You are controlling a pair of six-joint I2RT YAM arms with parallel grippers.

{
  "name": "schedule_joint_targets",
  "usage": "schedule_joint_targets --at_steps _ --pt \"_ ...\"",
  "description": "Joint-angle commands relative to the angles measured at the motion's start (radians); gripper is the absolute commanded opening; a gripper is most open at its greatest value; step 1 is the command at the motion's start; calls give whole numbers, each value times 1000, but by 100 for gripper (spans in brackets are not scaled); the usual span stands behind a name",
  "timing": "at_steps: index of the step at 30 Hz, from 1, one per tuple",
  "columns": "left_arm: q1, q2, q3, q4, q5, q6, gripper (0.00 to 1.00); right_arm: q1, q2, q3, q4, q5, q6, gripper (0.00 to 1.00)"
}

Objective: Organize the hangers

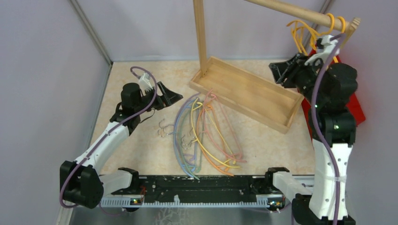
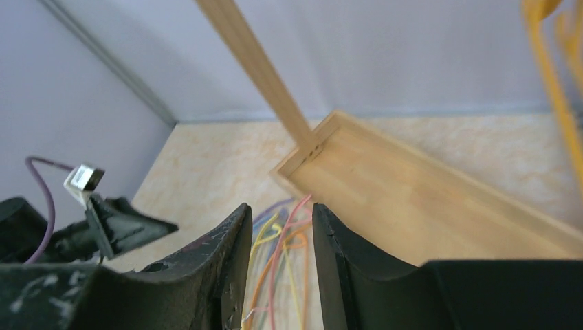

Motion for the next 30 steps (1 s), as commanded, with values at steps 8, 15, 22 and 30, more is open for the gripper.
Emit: schedule_joint_targets --at_steps 8,15,22,30 --pt "9 41 -14 1 -20 37 99 226 89 -103 29 -94 -42 38" --pt "11 66 -14 -1 -32 50 99 591 245 -172 -83 131 -146 40" --pt "25 46 -60 -16 -64 50 99 739 353 -385 -66 198 -174 41" --pt "46 7 -107 -50 -94 42 99 741 379 -614 35 130 -186 42"
